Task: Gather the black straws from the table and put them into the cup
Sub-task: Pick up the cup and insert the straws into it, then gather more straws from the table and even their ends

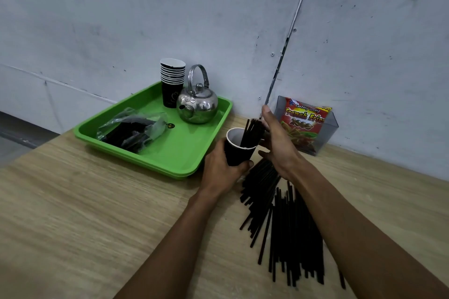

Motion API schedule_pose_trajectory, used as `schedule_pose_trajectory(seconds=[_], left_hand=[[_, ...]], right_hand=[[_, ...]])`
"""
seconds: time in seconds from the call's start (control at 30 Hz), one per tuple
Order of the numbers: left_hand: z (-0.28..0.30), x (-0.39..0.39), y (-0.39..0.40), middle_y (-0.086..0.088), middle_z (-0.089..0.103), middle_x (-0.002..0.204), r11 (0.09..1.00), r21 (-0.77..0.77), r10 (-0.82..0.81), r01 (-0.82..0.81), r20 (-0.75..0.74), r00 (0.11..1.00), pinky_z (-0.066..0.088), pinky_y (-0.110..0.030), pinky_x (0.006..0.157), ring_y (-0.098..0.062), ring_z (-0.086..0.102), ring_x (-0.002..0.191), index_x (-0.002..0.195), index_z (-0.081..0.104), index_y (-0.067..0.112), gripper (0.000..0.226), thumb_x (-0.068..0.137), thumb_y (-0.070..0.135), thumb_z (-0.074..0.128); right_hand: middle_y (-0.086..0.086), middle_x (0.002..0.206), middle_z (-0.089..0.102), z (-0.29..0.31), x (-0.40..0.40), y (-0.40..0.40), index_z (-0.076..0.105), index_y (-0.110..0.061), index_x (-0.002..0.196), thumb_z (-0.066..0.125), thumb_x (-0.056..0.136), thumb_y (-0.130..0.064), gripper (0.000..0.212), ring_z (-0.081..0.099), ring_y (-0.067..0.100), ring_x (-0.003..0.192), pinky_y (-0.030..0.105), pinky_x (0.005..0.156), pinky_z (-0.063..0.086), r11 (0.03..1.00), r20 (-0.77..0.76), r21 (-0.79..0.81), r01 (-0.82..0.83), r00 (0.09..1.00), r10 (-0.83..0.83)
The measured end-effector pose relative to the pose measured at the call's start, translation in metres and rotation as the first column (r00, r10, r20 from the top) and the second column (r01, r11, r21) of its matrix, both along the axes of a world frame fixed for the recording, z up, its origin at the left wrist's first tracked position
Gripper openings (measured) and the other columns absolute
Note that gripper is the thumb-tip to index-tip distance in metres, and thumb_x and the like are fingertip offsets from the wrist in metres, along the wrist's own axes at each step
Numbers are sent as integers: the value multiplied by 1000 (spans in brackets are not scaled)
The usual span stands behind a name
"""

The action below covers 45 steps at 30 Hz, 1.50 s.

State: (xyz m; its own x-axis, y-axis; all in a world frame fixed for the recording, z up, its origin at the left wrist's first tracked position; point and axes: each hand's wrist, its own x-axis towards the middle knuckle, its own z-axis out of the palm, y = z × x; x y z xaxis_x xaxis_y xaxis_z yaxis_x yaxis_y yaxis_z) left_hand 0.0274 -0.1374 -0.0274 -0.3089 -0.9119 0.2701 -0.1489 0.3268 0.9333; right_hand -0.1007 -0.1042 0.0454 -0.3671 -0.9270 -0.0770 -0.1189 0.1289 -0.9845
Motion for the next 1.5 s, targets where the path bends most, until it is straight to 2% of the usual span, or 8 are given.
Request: schedule_pose_trajectory(seconds=[0.23, 0.4, 0.5, 0.7, 0.93, 1.2, 1.4, 1.5], left_hand=[[8, 8, 3, -6, 63, 120, 997, 70, -32, 20, 167, 985, 47, -29, 87, -21, 59, 108, 131, 46, 11, 74, 64, 15, 79], [25, 22, 18, -10, 60, 85, 992, 10, 114, -129, 404, 908, 34, -26, 52, -28, 56, 79, 83, 52, 8, 35, 70, 30, 75], [34, 28, 43, -6, 65, 73, 989, -55, 145, -134, 414, 899, 45, -30, 58, -27, 62, 74, 69, 58, 15, 21, 73, 30, 72], [39, 7, 106, -1, 70, 77, 989, -127, -18, 81, 434, 901, 55, -36, 70, -20, 66, 77, 76, 70, 20, 10, 83, 22, 63], [31, -23, 145, -6, 61, 104, 966, -133, -64, 222, 707, 704, 48, -38, 75, -25, 57, 97, 97, 58, 15, 17, 94, 29, 50], [27, -54, 171, -15, 45, 124, 956, -60, -131, 286, 785, 605, 34, -35, 79, -33, 42, 116, 105, 50, 10, 14, 95, 16, 44], [33, -63, 164, -16, 54, 108, 971, -40, -139, 236, 710, 690, 38, -34, 70, -27, 51, 89, 85, 44, 12, 12, 96, 18, 42], [39, -72, 158, -17, 56, 111, 985, 7, -122, 171, 735, 668, 40, -31, 69, -23, 50, 78, 85, 46, 11, 25, 98, 33, 46]], right_hand=[[0, 125, 61, 5, -14, 34, 55, -25, 136, 34, 94, -67, 63, 55, 16, 117, 42, 102, 40, 998, -235, 11, 67, 970, -63], [-14, 105, 63, -2, -39, 77, 62, -39, 99, 49, 96, -50, 18, 58, 8, 105, 31, 84, 46, 994, -375, 5, 106, 922, -97], [-9, 101, 67, -10, -51, 108, 66, -28, 109, 58, 93, -43, 22, 62, 8, 97, 25, 71, 46, 985, -464, 0, 174, 872, -154], [6, 110, 67, -28, -63, 177, 64, -19, 121, 65, 91, -25, 31, 63, 19, 100, 29, 81, 46, 946, -665, 40, 322, 715, -216], [12, 137, 54, -36, -80, 235, 50, -15, 139, 61, 91, -40, 55, 53, 29, 122, 38, 94, 48, 823, -753, 354, 445, 657, -31], [10, 116, 45, -49, -52, 237, 54, -13, 102, 48, 95, -26, 16, 53, 30, 100, 36, 78, 46, 809, -809, 399, 432, 580, 90], [13, 119, 58, -41, -51, 234, 60, -8, 115, 45, 95, -15, 26, 58, 32, 111, 41, 90, 51, 875, -740, 348, 336, 672, 36], [11, 100, 59, -39, -55, 237, 58, -12, 87, 47, 90, -9, 11, 60, 31, 93, 32, 69, 46, 853, -750, 358, 380, 662, 20]])
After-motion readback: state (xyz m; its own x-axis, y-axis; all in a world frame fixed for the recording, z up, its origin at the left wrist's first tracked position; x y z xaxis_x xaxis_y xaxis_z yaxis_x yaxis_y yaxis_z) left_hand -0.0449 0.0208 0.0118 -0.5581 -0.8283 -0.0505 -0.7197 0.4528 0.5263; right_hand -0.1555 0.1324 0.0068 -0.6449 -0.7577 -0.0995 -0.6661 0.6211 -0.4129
